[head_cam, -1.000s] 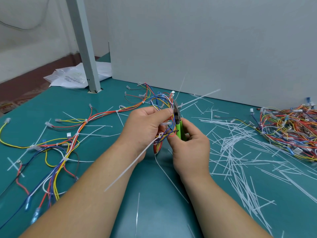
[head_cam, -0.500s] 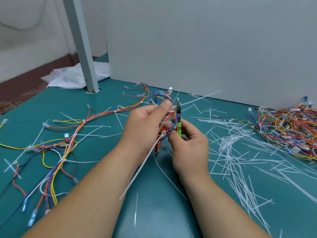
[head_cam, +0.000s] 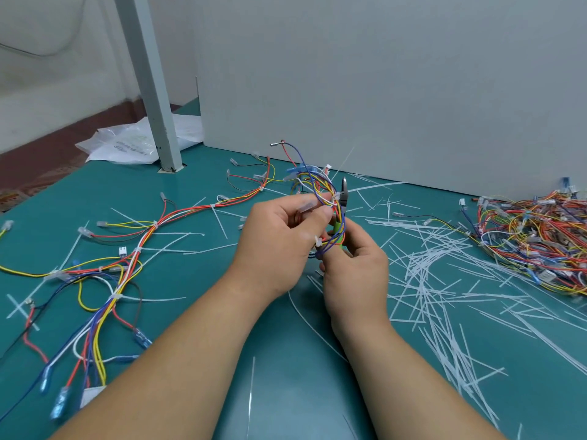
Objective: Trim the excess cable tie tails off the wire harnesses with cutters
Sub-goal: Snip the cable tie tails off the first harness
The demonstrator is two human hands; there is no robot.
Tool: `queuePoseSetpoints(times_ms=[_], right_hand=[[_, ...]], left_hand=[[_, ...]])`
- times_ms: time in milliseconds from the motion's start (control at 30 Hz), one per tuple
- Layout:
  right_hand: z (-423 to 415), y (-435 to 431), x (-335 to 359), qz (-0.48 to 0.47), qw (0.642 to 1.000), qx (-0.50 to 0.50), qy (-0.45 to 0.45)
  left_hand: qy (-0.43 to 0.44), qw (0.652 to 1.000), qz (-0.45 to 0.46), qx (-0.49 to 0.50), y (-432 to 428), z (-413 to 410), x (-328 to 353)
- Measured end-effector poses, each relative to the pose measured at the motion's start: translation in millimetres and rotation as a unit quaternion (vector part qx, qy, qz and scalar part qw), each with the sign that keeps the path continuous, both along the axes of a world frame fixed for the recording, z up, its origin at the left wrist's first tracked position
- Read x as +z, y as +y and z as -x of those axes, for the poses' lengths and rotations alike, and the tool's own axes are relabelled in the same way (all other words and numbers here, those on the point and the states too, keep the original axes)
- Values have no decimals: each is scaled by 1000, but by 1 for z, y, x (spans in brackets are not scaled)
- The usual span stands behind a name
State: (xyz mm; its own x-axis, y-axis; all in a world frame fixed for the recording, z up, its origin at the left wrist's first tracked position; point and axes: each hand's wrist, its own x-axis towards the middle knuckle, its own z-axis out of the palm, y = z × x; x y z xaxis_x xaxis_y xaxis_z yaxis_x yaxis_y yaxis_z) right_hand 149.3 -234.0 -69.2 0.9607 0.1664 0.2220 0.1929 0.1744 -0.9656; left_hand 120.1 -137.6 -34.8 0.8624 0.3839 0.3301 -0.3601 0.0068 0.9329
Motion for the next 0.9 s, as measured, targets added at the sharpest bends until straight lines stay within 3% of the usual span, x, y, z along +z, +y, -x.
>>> queuePoseSetpoints(times_ms=[200,333,900], right_hand=[[1,-2,3,-6,1000,-7,-21],[1,-3,4,1,1000,8,-30],[0,-3,1,-1,999,12,-32]], left_hand=[[-18,998,-43,37,4,-3,-3],[-25,999,-3,46,7,-3,-3],[-15,999,-3,47,9,-5,-6]])
